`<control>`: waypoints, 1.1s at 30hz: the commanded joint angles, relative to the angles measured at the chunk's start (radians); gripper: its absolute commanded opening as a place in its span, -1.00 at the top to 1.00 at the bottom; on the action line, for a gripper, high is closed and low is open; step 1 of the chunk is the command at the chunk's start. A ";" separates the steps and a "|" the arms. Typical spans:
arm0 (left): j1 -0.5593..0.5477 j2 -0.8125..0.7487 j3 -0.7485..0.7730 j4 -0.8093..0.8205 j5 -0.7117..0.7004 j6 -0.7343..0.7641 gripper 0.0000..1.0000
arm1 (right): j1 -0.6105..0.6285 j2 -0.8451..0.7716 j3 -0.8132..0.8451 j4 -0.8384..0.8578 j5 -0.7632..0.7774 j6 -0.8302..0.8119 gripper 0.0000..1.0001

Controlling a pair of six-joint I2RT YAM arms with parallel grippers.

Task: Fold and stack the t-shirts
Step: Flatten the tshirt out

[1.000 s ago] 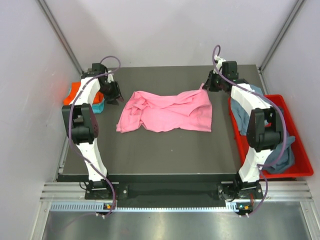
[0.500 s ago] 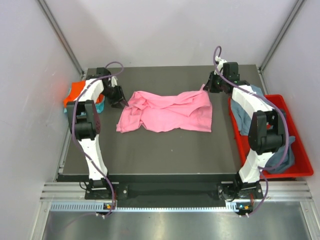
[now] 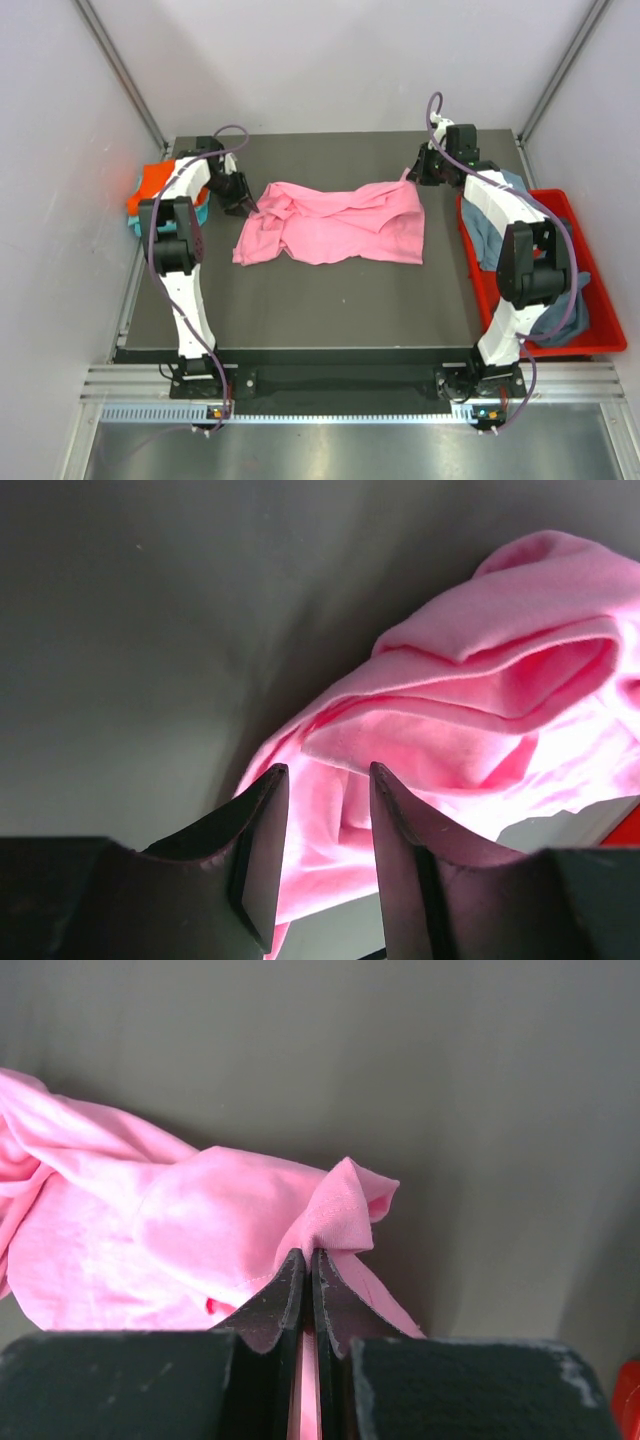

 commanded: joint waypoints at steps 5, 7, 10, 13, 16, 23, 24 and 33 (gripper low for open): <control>0.002 0.020 0.039 0.014 0.030 -0.007 0.16 | 0.007 -0.035 0.022 0.055 0.014 -0.013 1.00; 0.002 0.023 0.038 0.018 0.036 -0.010 0.17 | 0.007 -0.032 0.023 0.055 0.014 -0.012 1.00; 0.002 0.027 0.035 0.021 0.042 -0.013 0.18 | 0.010 -0.028 0.030 0.057 0.018 -0.012 1.00; 0.002 0.030 0.035 0.028 0.046 -0.015 0.21 | 0.015 -0.026 0.030 0.058 0.022 -0.013 1.00; 0.002 0.038 0.039 0.037 0.051 -0.018 0.22 | 0.019 -0.025 0.028 0.061 0.025 -0.012 1.00; 0.000 0.041 0.038 0.037 0.059 -0.015 0.40 | 0.022 -0.034 0.025 0.060 0.032 -0.015 1.00; 0.000 0.041 0.038 0.038 0.062 -0.015 0.42 | 0.022 -0.034 0.024 0.063 0.034 -0.015 1.00; 0.002 0.017 0.027 0.046 0.062 -0.012 0.85 | 0.024 -0.034 0.017 0.072 0.035 -0.009 1.00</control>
